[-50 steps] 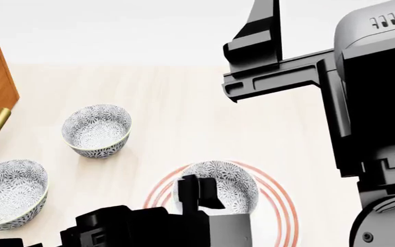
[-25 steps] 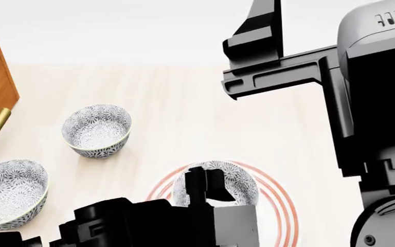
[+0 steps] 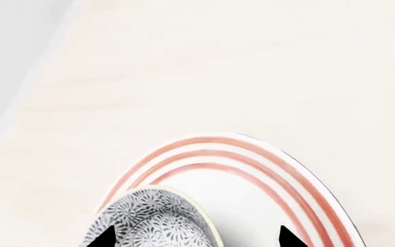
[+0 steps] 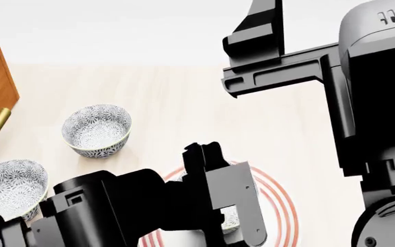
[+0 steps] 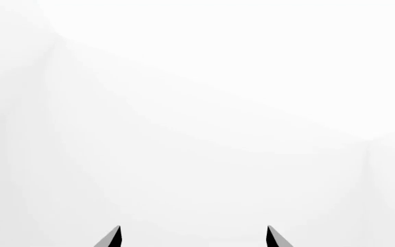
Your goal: Put the bowl at the front on the plate.
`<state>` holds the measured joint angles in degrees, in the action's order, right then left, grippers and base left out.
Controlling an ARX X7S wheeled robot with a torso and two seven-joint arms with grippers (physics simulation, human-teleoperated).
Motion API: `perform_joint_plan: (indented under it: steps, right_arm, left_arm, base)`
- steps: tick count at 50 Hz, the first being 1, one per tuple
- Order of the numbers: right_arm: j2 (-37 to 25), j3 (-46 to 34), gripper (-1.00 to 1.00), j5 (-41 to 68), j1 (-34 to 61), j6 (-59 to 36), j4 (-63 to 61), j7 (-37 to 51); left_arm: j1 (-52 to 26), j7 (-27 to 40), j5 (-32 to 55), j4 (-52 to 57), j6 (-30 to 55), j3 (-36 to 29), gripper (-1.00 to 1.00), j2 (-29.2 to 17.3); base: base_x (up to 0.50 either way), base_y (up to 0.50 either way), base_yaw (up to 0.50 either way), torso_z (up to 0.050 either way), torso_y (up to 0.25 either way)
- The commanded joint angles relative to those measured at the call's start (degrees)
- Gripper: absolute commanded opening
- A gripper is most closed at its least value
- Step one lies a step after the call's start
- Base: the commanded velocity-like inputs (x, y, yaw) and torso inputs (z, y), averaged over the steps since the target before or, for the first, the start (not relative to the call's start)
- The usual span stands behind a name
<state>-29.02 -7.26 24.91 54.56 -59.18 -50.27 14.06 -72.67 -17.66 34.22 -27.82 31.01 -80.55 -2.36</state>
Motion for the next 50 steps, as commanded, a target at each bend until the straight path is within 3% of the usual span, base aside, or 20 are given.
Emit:
perform_joint_plan:
  steps: [1,16,34,50]
  right_arm:
    - [-0.1,-0.2,1.00,0.0,-0.2,0.1,-0.2,0.5]
    - [-0.1,-0.3,1.00,0.1,-0.6,0.7,-0.4,1.0]
    - [-0.3,-0.1,1.00,-0.2,-2.0,2.6,-0.1,1.4]
    - [-0.8,1.5,1.00,0.4,-3.6,3.2,-1.3,1.9]
  left_arm:
    - [-0.3,0.7,3.4,0.4,-0.2,4.0,1.00,-1.2]
    - [-0.6,4.3,2.7,-12.1,-4.9,7.6,1.00,1.6]
    - [-1.8,5.9,6.0,-19.6,-9.0,10.8,1.00,1.7]
    - [-4.7,12.4,15.7,-30.2,-16.7,2.8,1.00,2.3]
  base:
    - [0.00,0.00,0.00,0.000,0.000]
    - [0.00,0.00,0.00,0.000,0.000]
    - [0.00,0.00,0.00,0.000,0.000]
    - [0.00,0.00,0.00,0.000,0.000]
